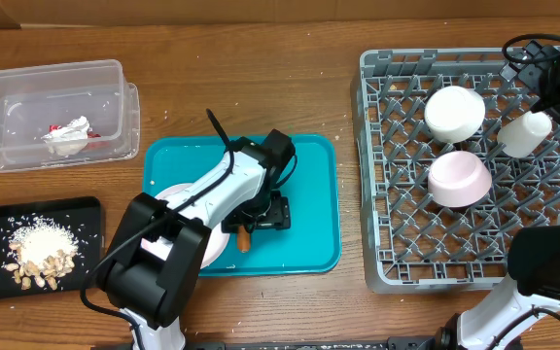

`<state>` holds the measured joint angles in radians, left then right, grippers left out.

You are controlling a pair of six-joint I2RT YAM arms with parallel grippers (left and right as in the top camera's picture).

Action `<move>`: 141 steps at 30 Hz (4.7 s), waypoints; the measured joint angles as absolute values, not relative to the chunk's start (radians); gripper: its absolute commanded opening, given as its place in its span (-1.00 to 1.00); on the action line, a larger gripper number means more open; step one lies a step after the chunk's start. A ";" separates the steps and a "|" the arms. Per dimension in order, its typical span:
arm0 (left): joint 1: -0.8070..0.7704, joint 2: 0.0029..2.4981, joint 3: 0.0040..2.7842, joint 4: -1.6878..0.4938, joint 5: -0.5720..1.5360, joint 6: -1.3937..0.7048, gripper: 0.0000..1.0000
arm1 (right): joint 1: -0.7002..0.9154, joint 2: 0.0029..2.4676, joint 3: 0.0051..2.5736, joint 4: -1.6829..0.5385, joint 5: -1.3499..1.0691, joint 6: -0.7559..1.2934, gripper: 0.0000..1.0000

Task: Sort waste into correct bins and load items into the dishwasher
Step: 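Lower the left gripper and grasp the carrot, then carry the carrot left and release it onto the black tray, then raise the left gripper away from the black tray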

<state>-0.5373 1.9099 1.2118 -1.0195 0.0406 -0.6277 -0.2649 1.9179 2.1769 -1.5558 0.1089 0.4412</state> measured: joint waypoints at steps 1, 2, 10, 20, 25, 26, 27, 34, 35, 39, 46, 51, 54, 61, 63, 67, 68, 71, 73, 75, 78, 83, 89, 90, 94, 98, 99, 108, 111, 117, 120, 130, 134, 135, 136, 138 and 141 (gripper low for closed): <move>-0.537 1.910 1.209 -1.015 0.041 -0.626 0.68 | -0.265 1.918 2.177 -1.556 0.108 0.442 1.00; -0.537 1.910 1.207 -1.008 0.040 -0.622 0.66 | -0.265 1.918 2.177 -1.555 0.109 0.441 1.00; -0.537 1.910 1.205 -0.976 0.042 -0.607 0.23 | -0.265 1.918 2.177 -1.555 0.109 0.442 1.00; -0.537 1.910 1.202 -0.953 0.048 -0.603 -0.07 | -0.265 1.918 2.177 -1.555 0.109 0.441 1.00; -0.537 1.909 1.191 -0.939 0.064 -0.607 -0.39 | -0.265 1.918 2.177 -1.555 0.109 0.441 1.00; -0.537 1.909 1.190 -0.939 0.070 -0.609 -0.53 | -0.265 1.918 2.177 -1.555 0.109 0.441 1.00; -0.537 1.909 1.190 -0.939 0.075 -0.609 -0.65 | -0.265 1.918 2.177 -1.555 0.109 0.441 1.00; -0.537 1.907 1.195 -0.952 0.082 -0.604 -0.92 | -0.265 1.918 2.177 -1.556 0.108 0.441 1.00; -0.537 1.907 1.201 -0.972 0.082 -0.603 -0.92 | -0.265 1.918 2.177 -1.555 0.109 0.441 1.00; -0.537 1.911 1.272 -1.108 0.068 -0.604 -0.92 | -0.265 1.918 2.177 -1.555 0.109 0.441 1.00; -0.477 1.914 1.582 -1.340 -0.019 -0.603 -0.91 | -0.265 1.918 2.177 -1.555 0.109 0.441 1.00; -0.307 1.913 1.771 -1.473 -0.103 -0.610 -0.90 | -0.265 1.918 2.177 -1.555 0.109 0.442 1.00; -0.166 1.913 1.833 -1.503 -0.129 -0.624 -0.85 | -0.265 1.918 2.177 -1.555 0.108 0.441 1.00; 0.220 1.914 1.860 -1.502 -0.147 -0.702 -0.85 | -0.265 1.918 2.177 -1.555 0.109 0.441 1.00; 0.319 1.913 1.860 -1.501 -0.147 -0.728 -0.83 | -0.265 1.918 2.177 -1.555 0.109 0.442 1.00; 0.499 1.913 1.859 -1.478 -0.136 -0.761 -0.82 | -0.265 1.918 2.177 -1.555 0.109 0.442 1.00; 0.537 1.914 1.857 -1.465 -0.130 -0.765 -0.82 | -0.265 1.918 2.177 -1.555 0.109 0.441 1.00; 0.609 1.913 1.836 -1.412 -0.121 -0.776 -0.82 | -0.265 1.918 2.177 -1.555 0.109 0.441 1.00; 0.638 1.913 1.801 -1.361 -0.115 -0.780 -0.81 | -0.265 1.918 2.177 -1.555 0.109 0.441 1.00; 0.650 1.913 1.754 -1.322 -0.110 -0.784 -0.80 | -0.265 1.918 2.177 -1.555 0.109 0.441 1.00; 0.653 1.913 1.665 -1.255 -0.103 -0.787 -0.79 | -0.265 1.918 2.177 -1.555 0.109 0.441 1.00; 0.651 1.914 1.519 -1.155 -0.098 -0.794 -0.74 | -0.265 1.918 2.177 -1.555 0.108 0.441 1.00; 0.651 1.914 1.467 -1.150 -0.100 -0.802 -0.10 | -0.265 1.918 2.177 -1.555 0.108 0.441 1.00; 0.651 1.914 1.467 -1.151 -0.101 -0.808 -0.10 | -0.265 1.918 2.177 -1.555 0.108 0.442 1.00; 0.651 1.914 1.467 -1.151 -0.101 -0.811 -0.10 | -0.265 1.918 2.177 -1.555 0.109 0.441 1.00; 0.651 1.914 1.468 -1.180 -0.100 -0.811 -0.10 | -0.265 1.918 2.177 -1.555 0.109 0.441 1.00; 0.651 1.914 1.472 -1.198 -0.097 -0.811 -0.10 | -0.265 1.918 2.177 -1.555 0.108 0.441 1.00; 0.642 1.913 1.680 -1.314 -0.038 -0.785 -0.09 | -0.265 1.918 2.177 -1.555 0.109 0.441 1.00; 0.626 1.909 1.746 -1.309 0.008 -0.730 -0.18 | -0.265 1.918 2.177 -1.555 0.109 0.441 1.00; 0.536 1.879 1.774 -1.216 0.120 -0.521 0.75 | -0.265 1.918 2.177 -1.555 0.109 0.442 1.00; 0.461 1.876 1.774 -1.177 0.123 -0.474 0.99 | -0.265 1.918 2.177 -1.555 0.108 0.441 1.00; 0.317 1.876 1.774 -1.074 0.045 -0.429 1.00 | -0.265 1.918 2.177 -1.493 0.088 0.441 1.00; 0.316 1.876 1.774 -1.075 -0.006 -0.422 0.99 | -0.265 1.918 2.177 -1.527 0.037 0.441 1.00; 0.316 1.876 1.774 -1.076 -0.015 -0.420 1.00 | -0.265 1.918 2.177 -1.549 0.019 0.442 1.00; 0.316 1.876 1.774 -1.076 -0.021 -0.419 1.00 | -0.265 1.918 2.177 -1.554 -0.006 0.441 1.00; 0.316 1.876 1.774 -1.076 -0.030 -0.418 0.99 | -0.265 1.918 2.177 -1.560 -0.097 0.436 1.00; 0.316 1.876 1.774 -1.076 -0.039 -0.418 1.00 | -0.241 1.918 2.177 -1.568 -0.281 0.359 1.00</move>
